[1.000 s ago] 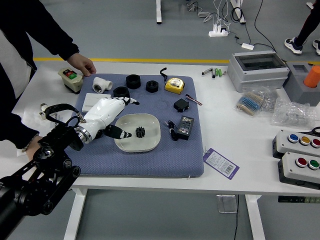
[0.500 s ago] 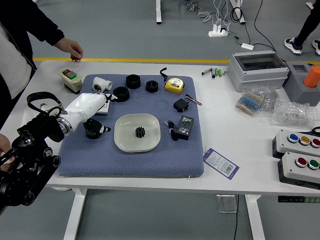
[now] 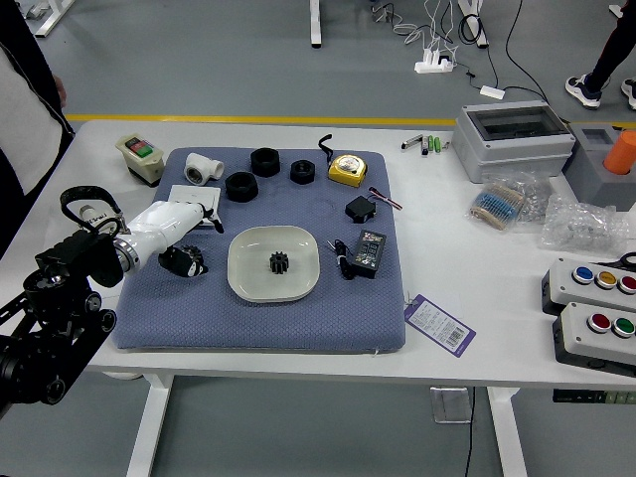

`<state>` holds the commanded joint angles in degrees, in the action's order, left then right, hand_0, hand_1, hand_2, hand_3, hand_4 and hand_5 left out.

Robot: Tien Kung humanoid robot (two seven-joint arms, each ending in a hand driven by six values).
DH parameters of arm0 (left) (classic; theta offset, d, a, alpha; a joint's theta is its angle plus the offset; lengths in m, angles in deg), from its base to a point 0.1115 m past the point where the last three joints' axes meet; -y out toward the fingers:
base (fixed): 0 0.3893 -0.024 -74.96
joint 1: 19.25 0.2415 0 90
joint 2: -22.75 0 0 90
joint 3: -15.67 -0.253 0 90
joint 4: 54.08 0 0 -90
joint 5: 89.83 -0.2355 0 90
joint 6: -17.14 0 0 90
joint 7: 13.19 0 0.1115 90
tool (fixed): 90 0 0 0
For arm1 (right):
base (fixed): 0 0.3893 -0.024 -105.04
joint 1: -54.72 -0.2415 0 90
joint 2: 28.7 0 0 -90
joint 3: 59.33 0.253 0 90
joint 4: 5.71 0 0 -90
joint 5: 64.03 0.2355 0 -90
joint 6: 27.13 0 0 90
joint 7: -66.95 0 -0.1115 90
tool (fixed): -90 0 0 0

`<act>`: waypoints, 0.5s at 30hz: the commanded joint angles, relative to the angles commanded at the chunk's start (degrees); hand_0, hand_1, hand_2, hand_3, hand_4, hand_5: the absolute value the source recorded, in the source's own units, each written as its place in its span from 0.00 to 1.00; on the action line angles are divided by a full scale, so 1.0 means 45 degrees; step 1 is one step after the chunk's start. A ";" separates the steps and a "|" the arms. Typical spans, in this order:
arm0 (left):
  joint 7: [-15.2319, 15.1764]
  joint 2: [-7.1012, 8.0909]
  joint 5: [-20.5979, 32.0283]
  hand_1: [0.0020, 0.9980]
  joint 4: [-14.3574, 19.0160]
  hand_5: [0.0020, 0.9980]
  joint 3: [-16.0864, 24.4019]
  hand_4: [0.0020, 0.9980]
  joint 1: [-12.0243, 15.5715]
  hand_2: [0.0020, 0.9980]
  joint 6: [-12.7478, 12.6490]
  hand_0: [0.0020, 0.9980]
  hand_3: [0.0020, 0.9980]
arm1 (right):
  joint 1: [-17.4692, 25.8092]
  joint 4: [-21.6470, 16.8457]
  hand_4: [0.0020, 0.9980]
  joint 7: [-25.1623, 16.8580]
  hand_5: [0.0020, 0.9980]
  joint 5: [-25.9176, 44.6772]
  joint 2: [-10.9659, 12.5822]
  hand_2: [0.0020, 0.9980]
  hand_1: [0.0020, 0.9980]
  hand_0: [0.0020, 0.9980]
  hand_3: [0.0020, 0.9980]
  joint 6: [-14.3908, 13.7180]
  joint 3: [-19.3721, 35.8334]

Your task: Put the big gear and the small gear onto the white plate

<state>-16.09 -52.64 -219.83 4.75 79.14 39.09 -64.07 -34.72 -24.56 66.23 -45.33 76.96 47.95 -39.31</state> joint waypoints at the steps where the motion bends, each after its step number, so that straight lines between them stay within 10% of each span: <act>1: 0.0041 0.0002 0.0000 0.72 -0.0036 0.00 -0.0011 0.89 -0.0025 0.78 0.0048 0.60 0.67 | -0.0002 -0.0001 0.84 0.0000 0.70 0.0000 0.0001 0.78 0.73 0.70 0.60 0.0000 0.0001; 15: 0.0477 0.0091 0.0000 0.68 -0.0386 0.00 0.0029 0.85 -0.0141 0.73 0.0560 0.58 0.64 | -0.0026 0.0000 0.84 0.0006 0.70 0.0021 0.0000 0.78 0.73 0.70 0.60 -0.0016 0.0006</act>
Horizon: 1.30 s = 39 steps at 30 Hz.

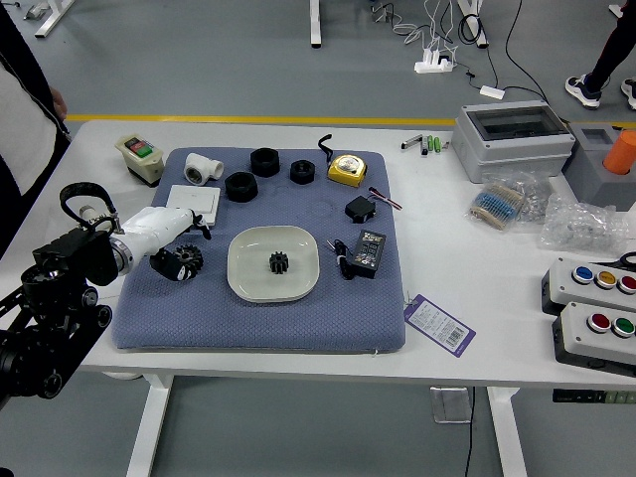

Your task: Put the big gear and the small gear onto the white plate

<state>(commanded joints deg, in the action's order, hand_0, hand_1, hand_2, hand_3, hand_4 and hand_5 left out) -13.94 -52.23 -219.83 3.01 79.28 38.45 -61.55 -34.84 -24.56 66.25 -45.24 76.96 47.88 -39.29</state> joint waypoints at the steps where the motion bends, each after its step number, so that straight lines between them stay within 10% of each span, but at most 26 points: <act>1: 0.0008 0.0002 0.0000 0.68 -0.0012 0.00 0.0003 0.85 0.0002 0.73 -0.0001 0.58 0.64 | -0.0001 0.0000 0.84 0.0000 0.70 0.0000 0.0000 0.78 0.73 0.70 0.60 0.0000 -0.0001; 39: 0.0002 -0.0015 0.0000 0.39 -0.0364 0.00 -0.0094 0.60 0.0058 0.45 0.0097 0.34 0.54 | -0.0027 -0.0002 0.83 -0.0003 0.69 0.0000 0.0002 0.77 0.73 0.70 0.60 -0.0009 0.0021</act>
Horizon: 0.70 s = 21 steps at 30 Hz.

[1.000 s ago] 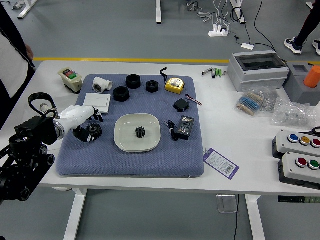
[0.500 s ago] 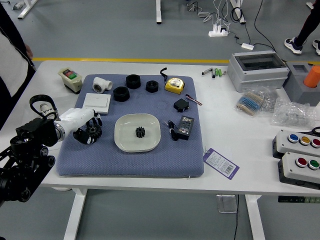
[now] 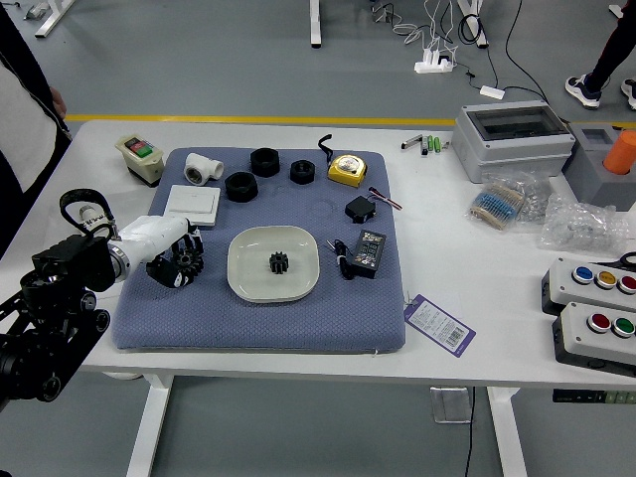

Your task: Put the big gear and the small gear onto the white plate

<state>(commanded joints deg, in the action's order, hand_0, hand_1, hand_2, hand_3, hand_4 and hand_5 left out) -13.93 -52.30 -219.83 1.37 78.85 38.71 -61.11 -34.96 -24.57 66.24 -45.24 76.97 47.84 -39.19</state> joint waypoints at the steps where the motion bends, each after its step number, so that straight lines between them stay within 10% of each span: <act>1: -0.0017 0.0002 0.0000 0.39 0.0004 0.00 0.0002 0.60 0.0009 0.45 -0.0031 0.34 0.54 | 0.0006 0.0001 0.83 -0.0001 0.69 0.0005 -0.0003 0.77 0.73 0.70 0.60 0.0001 -0.0006; 21: -0.0123 0.0043 0.0000 0.34 0.0695 0.00 0.0259 0.58 0.0074 0.41 -0.0206 0.29 0.51 | 0.0131 0.0003 0.83 -0.0019 0.69 0.0030 -0.0020 0.78 0.73 0.70 0.60 -0.0002 -0.0087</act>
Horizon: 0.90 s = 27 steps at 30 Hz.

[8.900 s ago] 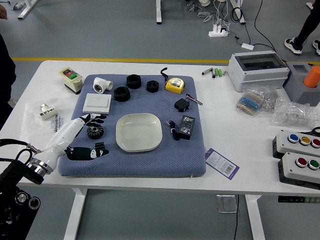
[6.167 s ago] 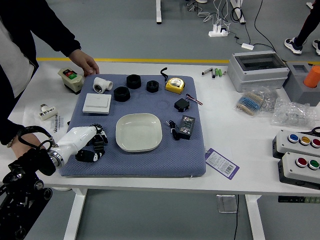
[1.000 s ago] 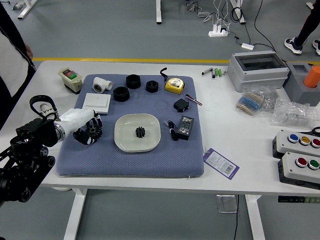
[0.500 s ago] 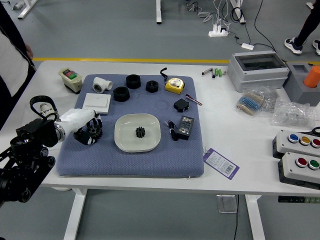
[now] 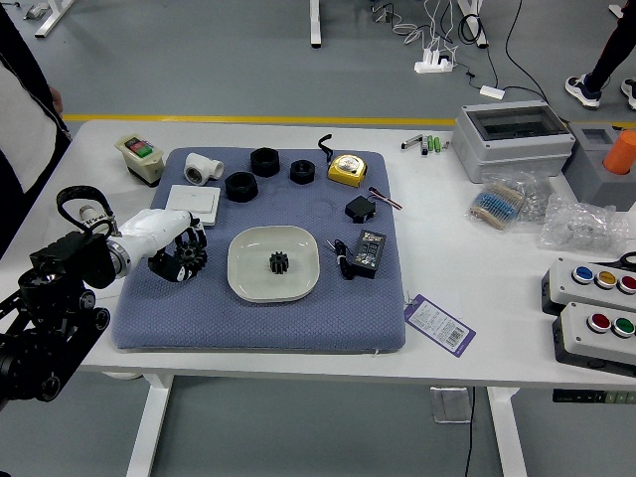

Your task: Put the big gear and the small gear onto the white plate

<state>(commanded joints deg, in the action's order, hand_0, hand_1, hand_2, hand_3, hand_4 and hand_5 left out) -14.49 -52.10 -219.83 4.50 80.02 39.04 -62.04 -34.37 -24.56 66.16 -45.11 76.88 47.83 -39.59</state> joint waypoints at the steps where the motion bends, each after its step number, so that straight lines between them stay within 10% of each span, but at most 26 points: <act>1: 0.0005 0.0008 0.0000 0.34 0.0101 0.00 0.0012 0.58 -0.0004 0.41 0.0006 0.29 0.51 | 0.0005 0.0000 0.83 -0.0002 0.69 0.0002 -0.0001 0.78 0.73 0.70 0.60 -0.0001 -0.0001; 15: 0.0114 0.0048 0.0000 0.34 0.1707 0.00 -0.0748 0.60 -0.0314 0.41 0.0006 0.29 0.51 | -0.0015 -0.0006 0.83 -0.0010 0.69 -0.0001 0.0008 0.77 0.73 0.70 0.60 -0.0004 0.0074; 27: 0.0255 -0.0096 0.0000 0.35 0.1537 0.00 -0.2398 0.64 -0.0876 0.43 0.0173 0.30 0.54 | -0.0108 -0.0016 0.83 0.0000 0.69 -0.0004 0.0035 0.77 0.73 0.70 0.60 -0.0022 0.0115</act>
<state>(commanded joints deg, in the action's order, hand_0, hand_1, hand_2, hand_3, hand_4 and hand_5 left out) -13.34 -52.53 -219.83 11.42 69.23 35.10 -61.26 -34.85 -24.63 66.16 -45.12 77.04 47.73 -39.07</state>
